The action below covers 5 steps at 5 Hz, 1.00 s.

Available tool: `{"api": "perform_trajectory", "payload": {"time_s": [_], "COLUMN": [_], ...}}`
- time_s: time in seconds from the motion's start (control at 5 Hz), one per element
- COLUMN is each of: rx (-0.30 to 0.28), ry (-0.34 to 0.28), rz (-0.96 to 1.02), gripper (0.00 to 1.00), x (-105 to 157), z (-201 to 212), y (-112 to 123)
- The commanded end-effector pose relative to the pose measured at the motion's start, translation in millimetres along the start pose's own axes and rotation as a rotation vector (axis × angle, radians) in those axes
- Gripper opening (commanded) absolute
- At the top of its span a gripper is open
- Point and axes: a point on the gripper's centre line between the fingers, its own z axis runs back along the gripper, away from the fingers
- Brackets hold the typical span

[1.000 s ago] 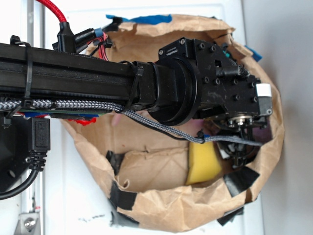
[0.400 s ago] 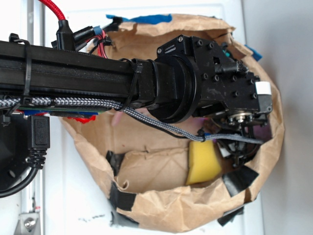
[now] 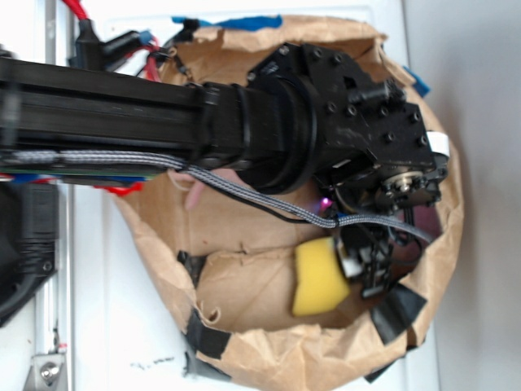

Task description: Grab the rock.

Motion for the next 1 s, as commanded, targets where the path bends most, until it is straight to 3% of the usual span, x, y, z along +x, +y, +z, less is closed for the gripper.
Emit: {"api": "perform_trajectory", "payload": {"time_s": [0.0, 0.2, 0.4, 0.8], "rx": [-0.005, -0.015, 0.029, 0.105], "ry": [-0.013, 0.029, -0.015, -0.011], "rz": [-0.155, -0.174, -0.213, -0.151], "gripper": [0.00, 0.00, 0.00, 0.00], "x": [-24, -32, -42, -49], "z": [97, 116, 131, 134], "y": [-25, -22, -21, -15]}}
